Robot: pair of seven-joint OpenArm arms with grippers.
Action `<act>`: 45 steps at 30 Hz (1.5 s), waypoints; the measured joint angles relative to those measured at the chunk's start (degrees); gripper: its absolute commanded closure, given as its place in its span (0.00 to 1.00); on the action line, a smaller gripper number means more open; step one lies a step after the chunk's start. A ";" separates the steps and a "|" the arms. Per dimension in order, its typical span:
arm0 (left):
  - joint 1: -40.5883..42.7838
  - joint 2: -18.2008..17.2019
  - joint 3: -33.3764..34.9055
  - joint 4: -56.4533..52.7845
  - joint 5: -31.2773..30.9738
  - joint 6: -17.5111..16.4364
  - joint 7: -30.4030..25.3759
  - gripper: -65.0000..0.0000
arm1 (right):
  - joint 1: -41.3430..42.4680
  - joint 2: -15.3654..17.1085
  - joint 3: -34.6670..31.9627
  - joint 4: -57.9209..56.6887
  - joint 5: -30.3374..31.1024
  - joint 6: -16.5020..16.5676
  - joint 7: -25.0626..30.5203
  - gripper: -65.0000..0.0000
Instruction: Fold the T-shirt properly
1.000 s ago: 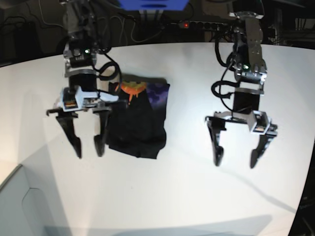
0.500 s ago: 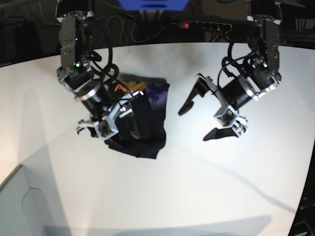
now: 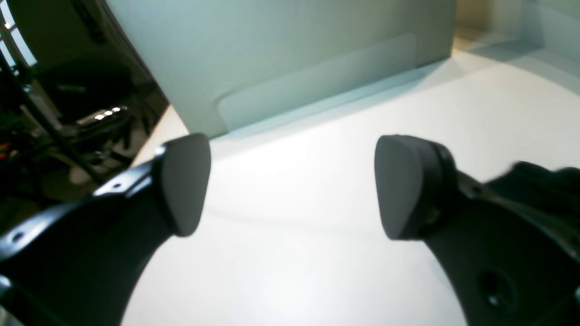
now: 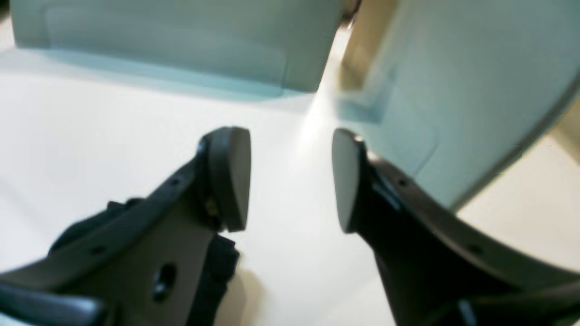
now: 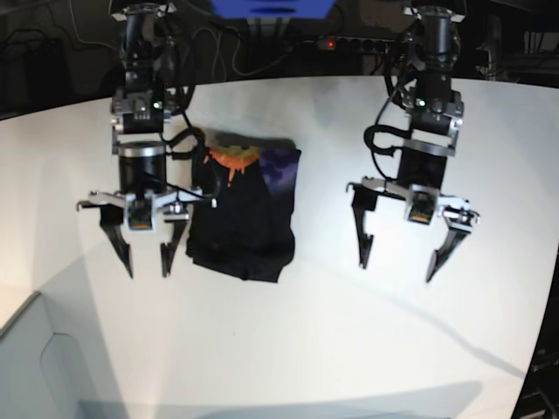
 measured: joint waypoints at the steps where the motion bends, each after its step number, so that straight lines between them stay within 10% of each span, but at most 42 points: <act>1: -0.31 0.07 0.28 -0.02 -0.48 -0.07 -0.07 0.17 | -0.79 -0.04 -0.07 -0.31 -0.02 0.07 1.33 0.55; 9: -0.61 0.02 0.00 -0.26 -4.74 0.02 0.83 0.22 | -0.83 -0.04 -0.15 -0.52 -0.02 0.07 1.97 0.56; 14: -0.61 0.04 0.11 -0.26 -4.98 0.11 0.83 0.87 | -0.66 -0.04 -0.15 -0.52 0.07 0.04 1.99 0.91; 16: -0.63 0.02 0.09 -0.26 -4.96 0.26 0.81 0.98 | -0.66 -0.04 -0.15 -0.52 0.02 0.07 1.97 0.98; 19: -0.66 0.02 0.00 -0.26 -4.96 0.28 0.81 0.91 | -0.66 -0.04 -0.11 -0.52 -0.02 0.04 1.99 0.83; 23: -0.66 0.02 0.00 -0.26 -5.01 0.28 0.81 0.53 | -0.66 -0.04 -0.17 -0.52 -0.04 0.04 2.05 0.50; 27: -0.74 0.02 0.00 -0.26 -4.92 0.31 0.79 0.29 | -0.68 -0.04 -0.39 -0.52 0.00 0.07 2.21 0.60; 40: 0.28 -2.58 0.00 -0.17 -4.98 -0.07 0.48 0.30 | -5.79 -0.11 0.63 0.63 -0.02 7.41 2.91 0.62; 45: 5.66 -5.68 -3.45 0.72 -7.74 0.31 -0.02 0.30 | -15.15 0.02 5.90 1.14 -0.02 7.43 14.10 0.62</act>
